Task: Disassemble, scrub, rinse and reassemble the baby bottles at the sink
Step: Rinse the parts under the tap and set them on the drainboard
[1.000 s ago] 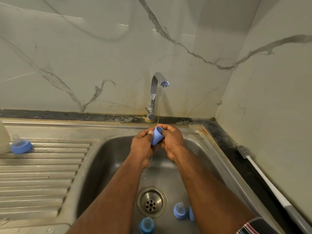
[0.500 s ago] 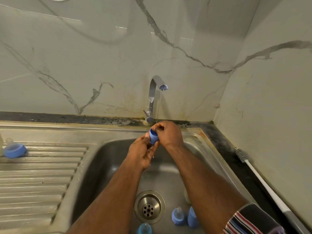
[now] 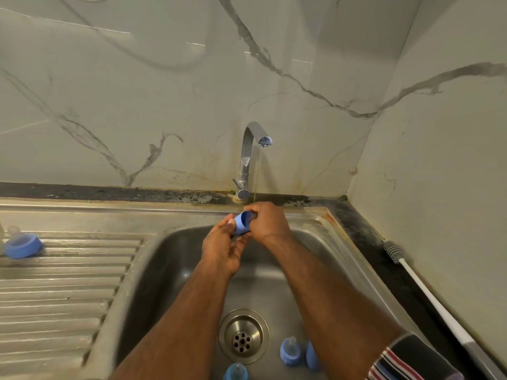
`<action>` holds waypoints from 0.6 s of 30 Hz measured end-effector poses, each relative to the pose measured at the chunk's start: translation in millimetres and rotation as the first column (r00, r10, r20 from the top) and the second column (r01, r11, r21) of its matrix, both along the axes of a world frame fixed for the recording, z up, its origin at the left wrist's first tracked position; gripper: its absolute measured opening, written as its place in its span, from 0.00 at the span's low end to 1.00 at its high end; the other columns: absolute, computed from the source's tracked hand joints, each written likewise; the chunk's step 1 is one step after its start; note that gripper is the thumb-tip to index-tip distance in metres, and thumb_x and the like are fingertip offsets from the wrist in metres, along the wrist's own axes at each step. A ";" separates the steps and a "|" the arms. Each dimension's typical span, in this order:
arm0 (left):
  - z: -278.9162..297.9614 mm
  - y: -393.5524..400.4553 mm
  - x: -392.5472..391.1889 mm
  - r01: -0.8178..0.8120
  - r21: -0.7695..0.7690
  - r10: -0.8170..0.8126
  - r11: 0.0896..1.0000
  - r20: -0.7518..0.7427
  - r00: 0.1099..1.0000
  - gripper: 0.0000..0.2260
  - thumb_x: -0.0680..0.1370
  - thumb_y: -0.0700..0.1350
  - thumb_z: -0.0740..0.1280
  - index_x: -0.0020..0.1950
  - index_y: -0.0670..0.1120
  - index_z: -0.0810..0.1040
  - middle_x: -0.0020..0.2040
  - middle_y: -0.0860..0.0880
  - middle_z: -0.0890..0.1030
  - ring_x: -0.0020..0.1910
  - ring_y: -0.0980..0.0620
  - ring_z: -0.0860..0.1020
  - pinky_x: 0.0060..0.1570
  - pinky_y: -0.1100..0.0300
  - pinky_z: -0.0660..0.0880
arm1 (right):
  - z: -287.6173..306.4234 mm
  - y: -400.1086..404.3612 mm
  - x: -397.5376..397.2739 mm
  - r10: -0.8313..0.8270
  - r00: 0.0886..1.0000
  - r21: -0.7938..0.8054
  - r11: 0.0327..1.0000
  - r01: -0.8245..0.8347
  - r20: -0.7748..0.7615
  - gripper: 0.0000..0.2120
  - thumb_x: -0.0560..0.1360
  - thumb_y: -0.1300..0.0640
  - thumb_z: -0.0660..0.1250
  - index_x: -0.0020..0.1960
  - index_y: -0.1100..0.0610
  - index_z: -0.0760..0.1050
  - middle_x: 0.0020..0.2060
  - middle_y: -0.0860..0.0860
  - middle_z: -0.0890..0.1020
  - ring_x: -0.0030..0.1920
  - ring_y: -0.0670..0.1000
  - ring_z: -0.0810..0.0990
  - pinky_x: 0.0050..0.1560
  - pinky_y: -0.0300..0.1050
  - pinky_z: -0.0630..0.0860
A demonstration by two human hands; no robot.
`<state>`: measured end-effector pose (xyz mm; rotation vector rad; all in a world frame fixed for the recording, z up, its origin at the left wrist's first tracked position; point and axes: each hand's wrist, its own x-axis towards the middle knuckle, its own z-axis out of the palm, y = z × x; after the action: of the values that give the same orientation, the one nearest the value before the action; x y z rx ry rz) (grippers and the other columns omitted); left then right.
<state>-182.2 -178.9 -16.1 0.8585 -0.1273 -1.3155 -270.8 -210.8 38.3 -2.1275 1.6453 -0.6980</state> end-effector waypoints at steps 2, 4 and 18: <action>-1.6 -1.9 1.9 -0.027 0.024 0.027 0.999 -0.010 1.000 0.11 0.81 0.38 0.68 0.63 0.38 0.80 0.58 0.37 0.82 0.51 0.41 0.85 0.51 0.49 0.84 | -4.2 5.2 -4.5 0.057 0.998 -0.033 0.998 -0.056 0.018 0.15 0.79 0.60 0.67 0.65 0.55 0.80 0.60 0.54 0.82 0.59 0.55 0.79 0.62 0.45 0.74; -1.1 -2.7 2.3 -0.014 0.027 0.014 1.000 0.005 1.000 0.11 0.81 0.38 0.68 0.63 0.38 0.80 0.56 0.37 0.84 0.49 0.42 0.86 0.48 0.51 0.84 | -5.4 9.8 -11.3 0.086 0.984 -0.113 0.988 -0.104 -0.155 0.16 0.78 0.59 0.67 0.65 0.52 0.79 0.62 0.51 0.81 0.60 0.53 0.77 0.63 0.46 0.74; 8.6 4.7 -5.1 0.048 0.023 -0.051 0.999 0.176 0.983 0.07 0.82 0.37 0.66 0.56 0.44 0.82 0.55 0.41 0.84 0.52 0.46 0.84 0.42 0.56 0.84 | 15.8 8.8 -1.2 0.253 0.879 0.335 0.935 -0.116 -0.404 0.22 0.79 0.63 0.65 0.73 0.56 0.71 0.66 0.60 0.77 0.62 0.60 0.78 0.64 0.53 0.75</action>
<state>-187.3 -174.2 -7.5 0.9926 -0.2776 -1.2872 -272.0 -202.0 54.1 -2.2768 1.5925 0.1128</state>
